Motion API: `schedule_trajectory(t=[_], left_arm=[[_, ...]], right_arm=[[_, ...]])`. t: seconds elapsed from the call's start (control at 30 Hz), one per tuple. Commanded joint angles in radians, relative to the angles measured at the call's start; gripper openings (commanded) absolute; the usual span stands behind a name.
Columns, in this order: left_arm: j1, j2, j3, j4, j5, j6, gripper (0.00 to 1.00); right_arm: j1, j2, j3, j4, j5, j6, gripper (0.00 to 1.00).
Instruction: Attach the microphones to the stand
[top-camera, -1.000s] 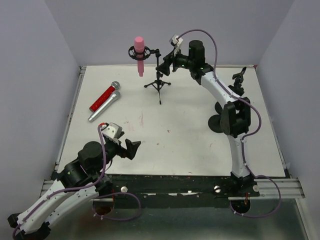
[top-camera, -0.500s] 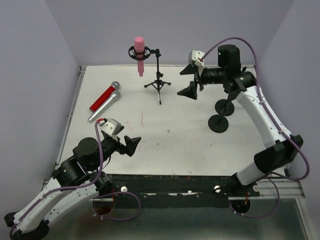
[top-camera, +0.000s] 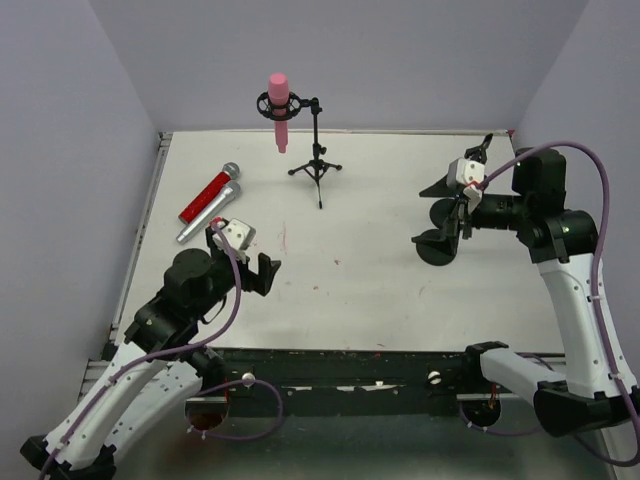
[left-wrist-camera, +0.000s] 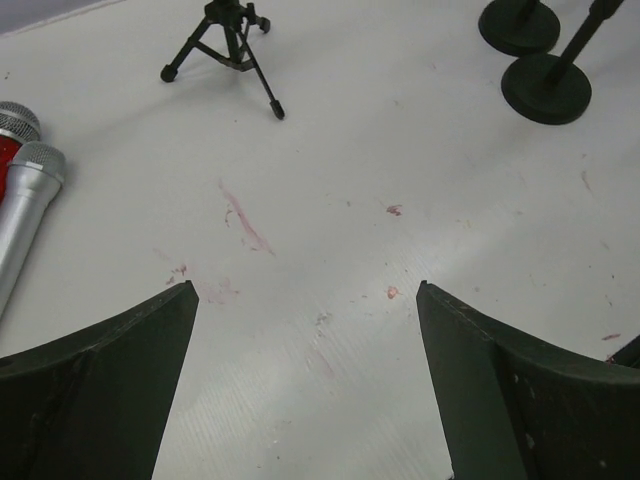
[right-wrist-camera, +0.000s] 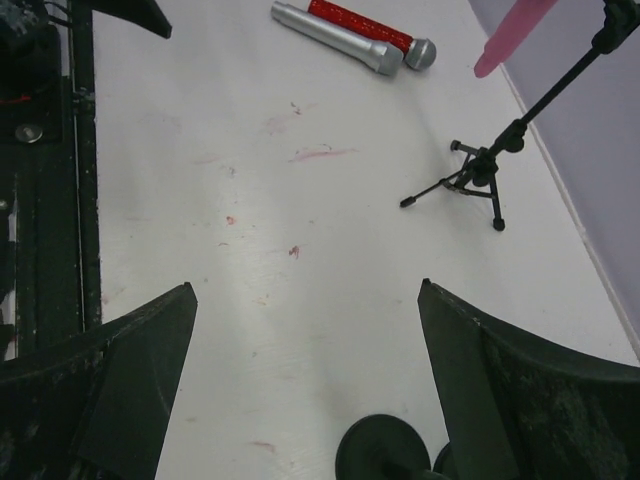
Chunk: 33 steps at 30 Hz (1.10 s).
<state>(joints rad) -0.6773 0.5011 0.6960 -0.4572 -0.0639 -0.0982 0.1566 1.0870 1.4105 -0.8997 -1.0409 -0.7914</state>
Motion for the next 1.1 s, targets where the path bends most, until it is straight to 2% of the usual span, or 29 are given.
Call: schedule_trajectory(t=[0.0, 0.07, 0.2, 0.33, 0.47, 0.57, 0.6, 0.67, 0.77, 0.9, 1.07], left_arm=[[0.191, 0.013, 0.033, 0.078, 0.242, -0.040, 0.99], [0.238, 0.013, 0.023, 0.098, 0.272, -0.058, 0.99], [0.289, 0.025, -0.009, 0.121, 0.285, -0.074, 0.99], [0.291, 0.022, -0.050, 0.112, 0.224, -0.034, 0.99], [0.289, -0.010, -0.072, 0.092, 0.185, -0.020, 0.99], [0.291, -0.021, -0.075, 0.106, 0.203, -0.018, 0.99], [0.289, -0.021, -0.070, 0.104, 0.208, -0.017, 0.99], [0.289, -0.027, -0.070, 0.106, 0.213, -0.017, 0.99], [0.289, -0.047, -0.079, 0.110, 0.222, -0.015, 0.99], [0.291, -0.062, -0.084, 0.118, 0.225, -0.014, 0.99], [0.291, -0.067, -0.087, 0.121, 0.246, -0.014, 0.99]], right_arm=[[-0.049, -0.055, 0.005, -0.108, 0.092, 0.036, 1.00], [-0.086, -0.074, 0.027, -0.108, 0.172, 0.095, 1.00], [-0.237, -0.116, 0.070, -0.058, 0.176, 0.240, 1.00], [-0.409, -0.128, 0.084, 0.091, 0.189, 0.533, 1.00], [-0.521, -0.108, 0.056, 0.240, 0.312, 0.860, 1.00], [-0.583, -0.085, 0.027, 0.300, 0.288, 0.963, 1.00], [-0.594, -0.079, 0.016, 0.298, 0.231, 0.928, 1.00], [-0.603, -0.081, -0.004, 0.247, 0.122, 0.746, 1.00], [-0.603, -0.096, -0.067, 0.196, 0.087, 0.586, 1.00], [-0.603, -0.090, -0.131, 0.153, 0.061, 0.479, 1.00], [-0.603, -0.139, -0.332, 0.174, -0.005, 0.258, 1.00]])
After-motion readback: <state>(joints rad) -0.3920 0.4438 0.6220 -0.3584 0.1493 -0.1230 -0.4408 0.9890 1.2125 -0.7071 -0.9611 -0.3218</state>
